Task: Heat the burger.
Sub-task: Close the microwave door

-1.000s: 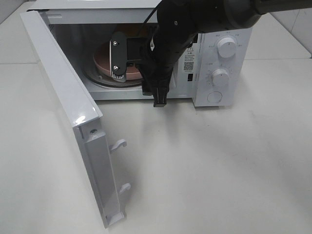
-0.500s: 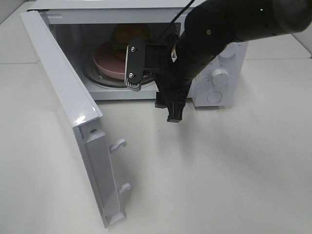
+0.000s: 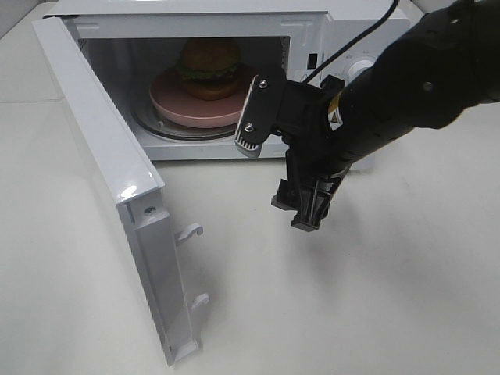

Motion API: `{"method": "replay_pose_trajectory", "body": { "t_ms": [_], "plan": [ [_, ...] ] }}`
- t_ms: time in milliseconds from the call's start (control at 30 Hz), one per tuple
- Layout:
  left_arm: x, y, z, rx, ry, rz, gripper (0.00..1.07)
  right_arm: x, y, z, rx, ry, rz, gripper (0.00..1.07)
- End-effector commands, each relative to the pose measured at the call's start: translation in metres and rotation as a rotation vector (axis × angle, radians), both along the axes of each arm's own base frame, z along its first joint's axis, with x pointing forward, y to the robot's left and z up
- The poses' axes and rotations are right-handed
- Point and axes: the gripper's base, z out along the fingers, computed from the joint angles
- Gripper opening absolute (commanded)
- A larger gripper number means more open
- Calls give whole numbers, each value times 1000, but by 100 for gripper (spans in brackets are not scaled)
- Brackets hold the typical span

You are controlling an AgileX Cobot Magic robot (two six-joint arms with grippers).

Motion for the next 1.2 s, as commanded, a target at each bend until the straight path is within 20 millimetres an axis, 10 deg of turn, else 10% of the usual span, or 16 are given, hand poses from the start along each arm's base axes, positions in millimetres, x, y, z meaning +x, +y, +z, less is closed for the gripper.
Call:
{"method": "replay_pose_trajectory", "body": {
  "t_ms": [33, 500, 1200],
  "plan": [
    [-2, 0, 1, -3, -26, 7, 100, -6, -9, 7, 55, 13, -70, 79],
    [-2, 0, 1, -3, -26, 7, 100, -46, -73, 36, 213, 68, -390, 76],
    [-2, 0, 1, -3, -26, 7, 100, -107, -113, 73, 237, 250, -690, 76]
  ]
}}
